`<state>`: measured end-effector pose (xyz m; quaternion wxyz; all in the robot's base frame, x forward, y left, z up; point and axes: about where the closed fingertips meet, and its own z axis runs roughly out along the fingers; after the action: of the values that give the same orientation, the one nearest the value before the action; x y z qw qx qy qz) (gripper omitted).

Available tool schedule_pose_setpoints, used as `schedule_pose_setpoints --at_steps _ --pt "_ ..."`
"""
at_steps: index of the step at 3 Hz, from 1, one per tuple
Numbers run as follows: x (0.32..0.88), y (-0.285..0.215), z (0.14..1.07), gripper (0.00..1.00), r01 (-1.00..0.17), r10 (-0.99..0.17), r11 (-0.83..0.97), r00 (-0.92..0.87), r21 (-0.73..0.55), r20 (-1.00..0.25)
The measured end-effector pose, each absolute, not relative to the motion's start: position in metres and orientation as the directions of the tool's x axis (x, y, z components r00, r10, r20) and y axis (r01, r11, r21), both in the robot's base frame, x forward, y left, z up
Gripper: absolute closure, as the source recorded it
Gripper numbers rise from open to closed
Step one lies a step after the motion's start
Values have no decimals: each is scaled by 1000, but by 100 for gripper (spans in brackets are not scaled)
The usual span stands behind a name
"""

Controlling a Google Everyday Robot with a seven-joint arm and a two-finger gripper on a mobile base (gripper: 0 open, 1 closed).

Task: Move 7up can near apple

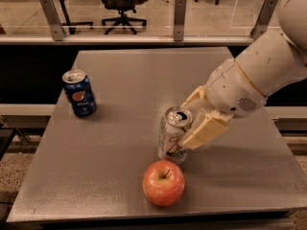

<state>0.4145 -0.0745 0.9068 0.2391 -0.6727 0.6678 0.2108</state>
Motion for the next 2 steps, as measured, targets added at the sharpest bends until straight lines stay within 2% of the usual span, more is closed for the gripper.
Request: schedule_pose_setpoints --at_steps 1,2 --pt "411 -72 902 11 -999 -807 -9 32 -42 -589" --pt "410 -71 897 0 -999 -815 -14 39 -47 -578"
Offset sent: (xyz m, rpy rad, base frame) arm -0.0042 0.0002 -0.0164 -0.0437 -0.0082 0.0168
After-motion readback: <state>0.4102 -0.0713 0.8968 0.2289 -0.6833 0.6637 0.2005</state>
